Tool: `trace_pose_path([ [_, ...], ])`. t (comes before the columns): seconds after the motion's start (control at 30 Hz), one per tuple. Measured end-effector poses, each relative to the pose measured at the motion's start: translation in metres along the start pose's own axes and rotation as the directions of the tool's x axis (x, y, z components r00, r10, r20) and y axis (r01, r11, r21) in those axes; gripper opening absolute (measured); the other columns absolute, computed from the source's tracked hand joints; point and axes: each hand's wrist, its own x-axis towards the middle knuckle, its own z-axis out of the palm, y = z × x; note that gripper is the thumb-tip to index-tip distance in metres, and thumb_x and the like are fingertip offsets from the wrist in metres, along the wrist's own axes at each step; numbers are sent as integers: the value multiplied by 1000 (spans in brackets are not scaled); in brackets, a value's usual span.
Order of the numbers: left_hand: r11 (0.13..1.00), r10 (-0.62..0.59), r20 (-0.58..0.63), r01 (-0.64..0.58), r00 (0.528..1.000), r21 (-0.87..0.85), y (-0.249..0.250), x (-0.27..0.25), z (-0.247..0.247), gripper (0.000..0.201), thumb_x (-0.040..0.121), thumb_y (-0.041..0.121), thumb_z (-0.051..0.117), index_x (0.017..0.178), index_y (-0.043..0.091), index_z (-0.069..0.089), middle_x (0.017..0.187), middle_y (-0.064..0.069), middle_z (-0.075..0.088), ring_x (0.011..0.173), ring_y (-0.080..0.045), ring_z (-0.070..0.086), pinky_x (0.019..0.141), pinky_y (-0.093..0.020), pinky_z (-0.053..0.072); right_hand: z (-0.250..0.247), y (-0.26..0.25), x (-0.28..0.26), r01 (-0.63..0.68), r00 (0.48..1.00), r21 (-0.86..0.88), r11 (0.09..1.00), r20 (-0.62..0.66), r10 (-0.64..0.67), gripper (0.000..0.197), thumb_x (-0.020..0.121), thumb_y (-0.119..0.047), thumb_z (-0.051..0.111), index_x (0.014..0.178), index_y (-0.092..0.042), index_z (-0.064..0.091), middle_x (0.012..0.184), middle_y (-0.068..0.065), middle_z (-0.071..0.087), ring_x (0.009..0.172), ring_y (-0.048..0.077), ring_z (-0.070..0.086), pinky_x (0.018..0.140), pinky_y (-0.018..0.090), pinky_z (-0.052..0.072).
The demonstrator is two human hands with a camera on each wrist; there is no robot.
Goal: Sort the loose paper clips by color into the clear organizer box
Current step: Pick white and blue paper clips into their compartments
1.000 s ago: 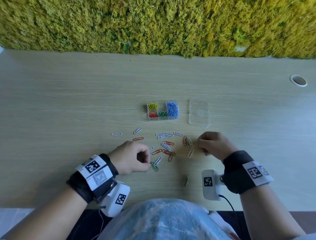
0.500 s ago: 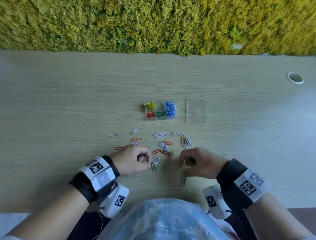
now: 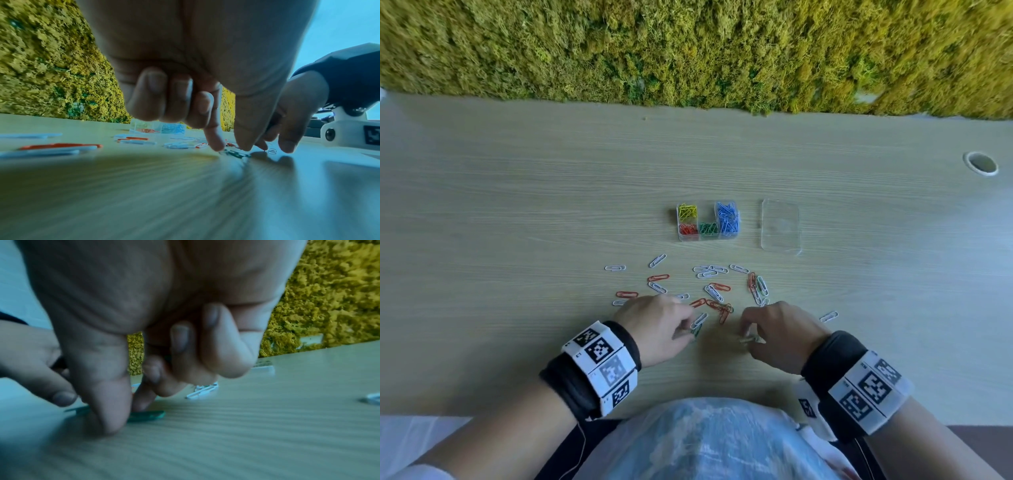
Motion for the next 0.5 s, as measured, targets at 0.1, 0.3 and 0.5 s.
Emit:
trace_pose_path([
  [0.1,998,-54,23,53,998,37,1,1,4,27,82,51,57,80,24,57,90,9,61,87,-18,60,71,-27,45,0,-1,-2,-18,1000,-12,1000,-16,18,18,82,-36,60,99,-33,65,84,-9,52,90,19,62,66,22,38],
  [0.3,992,-95,49,91,994,88,11,9,-1,14,85,33,54,84,22,62,92,4,66,86,-21,63,72,-30,47,-1,-1,1,-56,998,1,998,31,55,17,83,-33,59,98,-29,65,85,-8,52,81,17,54,67,22,38],
  [0.5,981,-97,130,117,987,-157,8,10,-4,12,73,26,58,66,24,50,58,10,49,56,-10,45,57,-22,36,-4,7,1,-43,999,273,961,5,44,7,77,-19,63,72,-23,61,68,-4,59,65,14,54,64,27,46],
])
